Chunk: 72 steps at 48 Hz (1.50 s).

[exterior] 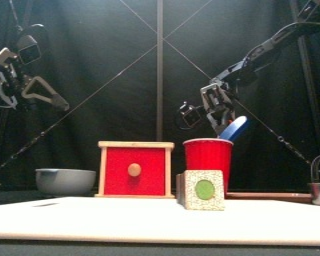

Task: Place sushi on board then cut the sushi with the knife then place the pieces on the plate
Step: Grasp knife edge with left hand

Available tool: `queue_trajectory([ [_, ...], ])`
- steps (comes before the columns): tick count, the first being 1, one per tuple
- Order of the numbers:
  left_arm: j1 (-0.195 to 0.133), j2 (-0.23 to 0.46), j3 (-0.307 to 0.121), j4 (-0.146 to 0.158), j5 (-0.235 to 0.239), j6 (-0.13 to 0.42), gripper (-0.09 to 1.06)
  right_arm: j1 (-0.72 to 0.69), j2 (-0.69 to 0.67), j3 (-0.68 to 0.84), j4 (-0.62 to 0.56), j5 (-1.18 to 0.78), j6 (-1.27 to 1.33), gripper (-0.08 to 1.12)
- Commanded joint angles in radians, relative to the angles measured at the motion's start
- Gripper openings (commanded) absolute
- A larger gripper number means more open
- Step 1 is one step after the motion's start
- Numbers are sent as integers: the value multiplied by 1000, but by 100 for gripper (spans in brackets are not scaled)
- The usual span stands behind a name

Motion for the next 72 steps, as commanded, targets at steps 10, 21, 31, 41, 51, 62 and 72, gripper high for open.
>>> queue_trajectory([
  [10,5,5,-14,3,-5,2,-3,8,-26,-44,23,-18,3,36],
  [21,8,5,-15,0,-5,2,-3,8,-32,-100,23,-72,28,36],
  [31,9,5,-14,0,-5,2,-3,9,-40,-144,18,-104,58,36],
  [41,9,5,-17,3,-5,2,-2,9,-51,-175,12,-130,83,36],
  [51,9,5,-21,3,-5,2,-3,8,-64,-190,-3,-155,100,36],
  [62,11,5,-26,3,-5,2,-3,-14,-64,-204,-14,-161,100,36],
  [72,11,5,-28,5,-3,2,-3,-40,-87,-227,-15,-169,100,36],
])
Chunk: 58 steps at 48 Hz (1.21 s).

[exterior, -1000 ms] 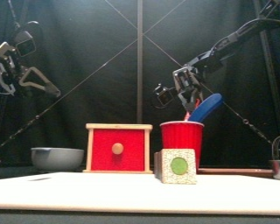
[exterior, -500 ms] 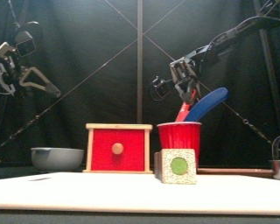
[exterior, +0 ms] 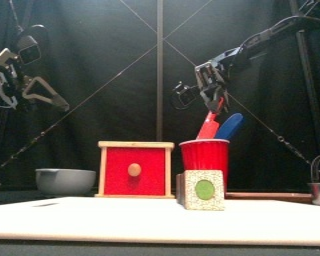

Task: Place sushi on board then cut the sushi with the knife then place the pieces on the plate
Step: Grasp knife edge with left hand

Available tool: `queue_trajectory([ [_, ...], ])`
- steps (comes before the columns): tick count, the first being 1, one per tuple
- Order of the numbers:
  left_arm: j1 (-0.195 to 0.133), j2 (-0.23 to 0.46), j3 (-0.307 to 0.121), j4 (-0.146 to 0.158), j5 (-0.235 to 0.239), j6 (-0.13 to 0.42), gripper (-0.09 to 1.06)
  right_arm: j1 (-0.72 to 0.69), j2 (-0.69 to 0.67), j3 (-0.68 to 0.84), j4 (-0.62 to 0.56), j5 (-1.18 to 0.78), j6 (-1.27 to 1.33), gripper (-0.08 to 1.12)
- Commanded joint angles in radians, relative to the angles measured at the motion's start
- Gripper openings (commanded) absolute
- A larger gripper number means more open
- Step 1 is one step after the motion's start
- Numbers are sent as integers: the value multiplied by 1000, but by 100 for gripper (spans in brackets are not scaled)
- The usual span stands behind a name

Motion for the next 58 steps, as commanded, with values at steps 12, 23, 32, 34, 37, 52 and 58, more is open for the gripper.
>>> queue_trajectory([
  [12,6,5,-35,2,-5,2,-2,-44,-140,-2,-6,-17,-2,36],
  [23,9,5,-41,-2,-5,2,-2,-64,-264,77,-20,-17,-11,36],
  [32,21,5,-61,3,-9,2,-2,-54,-390,167,-40,-9,-12,36],
  [34,26,5,-66,3,-9,2,-2,-49,-417,181,-41,-3,-12,36],
  [37,31,5,-74,3,-12,2,-2,-49,-463,199,-43,14,-11,36],
  [52,35,5,-92,2,-28,2,-2,-20,-698,356,-37,224,-15,36],
  [58,35,5,-89,3,-46,2,-2,48,-764,439,-41,356,-21,36],
])
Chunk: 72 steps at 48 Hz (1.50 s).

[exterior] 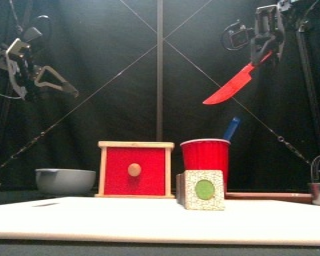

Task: Place sushi on board then cut the sushi with the knife then place the pieces on the plate
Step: Grasp knife edge with left hand

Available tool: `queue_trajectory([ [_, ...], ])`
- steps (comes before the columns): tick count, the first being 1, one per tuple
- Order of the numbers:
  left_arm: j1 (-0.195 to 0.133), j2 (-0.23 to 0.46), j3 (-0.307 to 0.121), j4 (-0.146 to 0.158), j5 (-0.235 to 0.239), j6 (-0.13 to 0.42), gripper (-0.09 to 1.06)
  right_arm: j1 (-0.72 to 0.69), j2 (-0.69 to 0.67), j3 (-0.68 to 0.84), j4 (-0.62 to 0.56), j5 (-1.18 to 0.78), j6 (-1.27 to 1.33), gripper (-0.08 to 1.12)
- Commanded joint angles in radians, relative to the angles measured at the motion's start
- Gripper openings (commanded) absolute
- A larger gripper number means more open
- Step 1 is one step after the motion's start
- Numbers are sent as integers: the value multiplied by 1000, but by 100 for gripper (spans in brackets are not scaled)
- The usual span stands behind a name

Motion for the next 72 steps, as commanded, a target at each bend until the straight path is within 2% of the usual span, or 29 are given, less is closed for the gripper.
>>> queue_trajectory([
  [1,3,5,-23,2,-28,2,-2,58,-63,54,0,118,-5,36],
  [12,5,5,-25,0,-44,2,-2,161,-175,186,-12,368,-6,36],
  [25,-2,5,-15,2,-58,2,-2,287,-224,325,-20,650,-14,36],
  [38,-2,5,-17,14,-61,2,-2,448,-215,436,-64,908,-94,35],
  [43,0,5,-20,14,-63,2,-2,463,-215,476,-78,994,-110,35],
  [58,-2,5,6,21,-78,2,-2,463,-215,597,-86,1190,-202,34],
  [64,-3,5,11,23,-78,2,-2,489,-206,611,-61,1243,-230,34],
  [72,-3,5,11,28,-78,2,-2,606,-166,586,-32,1331,-255,33],
])
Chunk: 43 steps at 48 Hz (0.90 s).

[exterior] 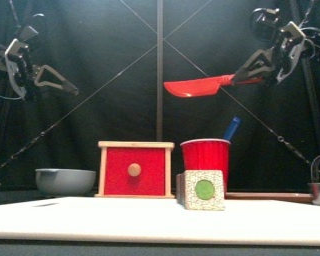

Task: Place sushi on board then cut the sushi with the knife then place the pieces on the plate
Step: Grasp knife edge with left hand

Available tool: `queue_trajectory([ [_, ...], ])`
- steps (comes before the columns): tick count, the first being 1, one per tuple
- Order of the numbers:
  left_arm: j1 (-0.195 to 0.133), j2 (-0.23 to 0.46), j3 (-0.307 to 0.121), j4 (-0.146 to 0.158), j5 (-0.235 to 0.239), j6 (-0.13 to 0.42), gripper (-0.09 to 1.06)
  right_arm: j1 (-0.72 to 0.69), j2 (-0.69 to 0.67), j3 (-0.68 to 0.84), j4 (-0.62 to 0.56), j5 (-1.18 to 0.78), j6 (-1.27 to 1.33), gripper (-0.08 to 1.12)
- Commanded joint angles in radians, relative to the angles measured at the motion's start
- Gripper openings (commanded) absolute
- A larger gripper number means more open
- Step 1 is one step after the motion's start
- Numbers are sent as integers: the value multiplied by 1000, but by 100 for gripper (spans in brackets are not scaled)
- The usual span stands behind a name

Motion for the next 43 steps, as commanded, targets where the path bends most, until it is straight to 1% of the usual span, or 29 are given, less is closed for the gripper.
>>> queue_trajectory([
  [1,-2,3,-12,8,-9,2,-2,77,37,-37,5,66,-9,33],
  [5,-2,3,-14,17,-9,2,-2,114,97,-38,5,121,-11,31],
  [11,-2,3,-15,15,-11,0,-2,123,176,-41,6,141,-11,31],
  [17,-2,3,-14,12,-9,-3,-2,129,212,-48,0,150,-14,30],
  [25,-3,3,-15,5,-11,-5,-2,170,195,-43,3,198,-29,31],
  [31,-3,3,-17,6,-9,-3,-2,219,170,-26,18,219,-29,31],
  [43,-21,3,-14,9,-5,-3,-2,284,158,43,137,270,-38,31],
])
